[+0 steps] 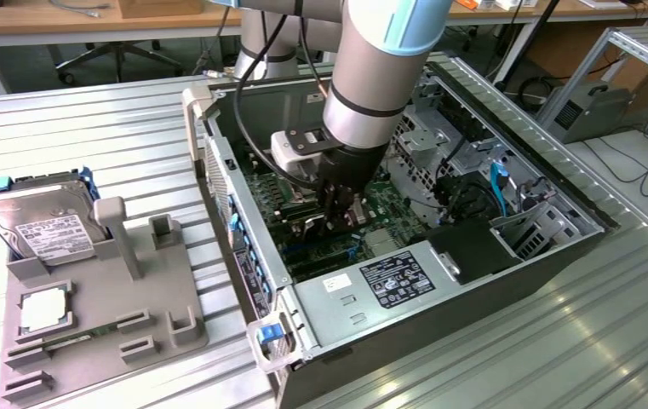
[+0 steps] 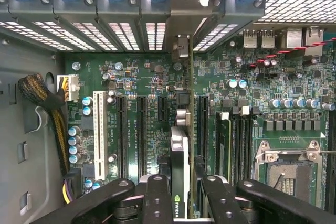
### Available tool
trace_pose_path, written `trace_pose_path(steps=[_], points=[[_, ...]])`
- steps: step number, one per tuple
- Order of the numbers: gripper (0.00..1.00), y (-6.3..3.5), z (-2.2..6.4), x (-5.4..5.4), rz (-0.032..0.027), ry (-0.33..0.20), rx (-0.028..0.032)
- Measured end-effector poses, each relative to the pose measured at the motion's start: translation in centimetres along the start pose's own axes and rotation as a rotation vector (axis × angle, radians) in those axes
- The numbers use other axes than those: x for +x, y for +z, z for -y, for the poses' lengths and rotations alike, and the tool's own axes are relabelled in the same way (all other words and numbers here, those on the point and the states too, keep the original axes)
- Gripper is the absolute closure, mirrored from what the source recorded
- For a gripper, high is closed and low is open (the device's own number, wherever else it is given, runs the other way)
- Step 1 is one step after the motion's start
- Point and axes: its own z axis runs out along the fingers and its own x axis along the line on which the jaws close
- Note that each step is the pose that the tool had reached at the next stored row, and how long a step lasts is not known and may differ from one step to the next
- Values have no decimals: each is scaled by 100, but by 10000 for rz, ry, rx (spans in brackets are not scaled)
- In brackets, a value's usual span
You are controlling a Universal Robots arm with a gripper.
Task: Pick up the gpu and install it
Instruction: 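Insert the gpu into the slot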
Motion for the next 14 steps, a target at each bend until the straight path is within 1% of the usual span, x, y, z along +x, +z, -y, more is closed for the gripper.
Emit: trace_pose_path(steps=[14], points=[[73, 33, 1, 1, 2, -1, 1]])
